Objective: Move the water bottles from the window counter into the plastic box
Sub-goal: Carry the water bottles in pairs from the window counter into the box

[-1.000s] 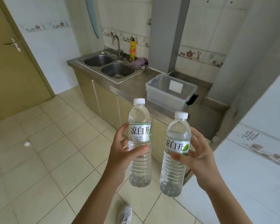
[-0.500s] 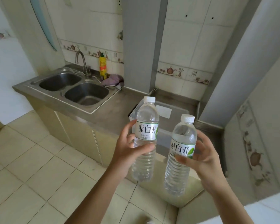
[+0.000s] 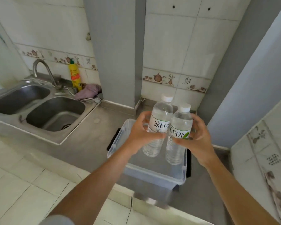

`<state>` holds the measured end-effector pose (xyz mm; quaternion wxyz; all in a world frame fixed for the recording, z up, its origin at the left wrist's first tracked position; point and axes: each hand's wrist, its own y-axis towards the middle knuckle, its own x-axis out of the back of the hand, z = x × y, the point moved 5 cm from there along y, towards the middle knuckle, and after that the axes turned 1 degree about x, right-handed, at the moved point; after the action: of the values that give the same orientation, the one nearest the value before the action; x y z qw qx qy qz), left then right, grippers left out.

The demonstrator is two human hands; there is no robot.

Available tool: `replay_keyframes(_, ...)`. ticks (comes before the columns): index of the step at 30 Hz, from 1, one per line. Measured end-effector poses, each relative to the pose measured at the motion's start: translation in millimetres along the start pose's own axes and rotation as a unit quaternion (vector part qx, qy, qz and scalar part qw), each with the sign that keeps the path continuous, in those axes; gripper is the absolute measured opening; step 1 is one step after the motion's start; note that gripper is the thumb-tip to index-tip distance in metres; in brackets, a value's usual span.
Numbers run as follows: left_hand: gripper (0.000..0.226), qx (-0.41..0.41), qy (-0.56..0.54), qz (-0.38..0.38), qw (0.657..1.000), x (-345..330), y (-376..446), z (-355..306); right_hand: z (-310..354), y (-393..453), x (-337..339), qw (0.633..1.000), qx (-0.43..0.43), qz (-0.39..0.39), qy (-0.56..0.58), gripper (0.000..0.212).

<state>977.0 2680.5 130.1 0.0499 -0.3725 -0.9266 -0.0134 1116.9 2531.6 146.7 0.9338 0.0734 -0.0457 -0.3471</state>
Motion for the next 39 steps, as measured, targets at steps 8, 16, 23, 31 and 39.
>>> replay_keyframes(8,0.081,0.029,0.071,0.065,0.995,-17.9,77.6,55.4,-64.4,48.9,12.1,0.997,-0.047,-0.026,-0.054,0.089)
replay_keyframes(16,0.074,0.059,0.082,0.096,0.99,-26.9,96.2,93.7,-95.5,56.8,18.1,0.984,-0.095,-0.02,-0.148,0.084)
replay_keyframes(23,0.073,0.045,0.076,0.12,0.989,-36.4,98.8,117.6,-112.8,52.3,31.2,0.965,-0.123,0.005,-0.23,0.078)
replay_keyframes(31,0.073,0.018,0.123,0.14,0.982,-36.7,97.8,130.3,-120.3,49.2,32.8,0.954,-0.142,0.0,-0.263,0.081)
replay_keyframes(39,0.088,-0.048,0.177,0.123,0.975,-32.3,88.4,118.5,-124.1,41.1,26.4,0.936,-0.156,0.009,-0.315,0.088)
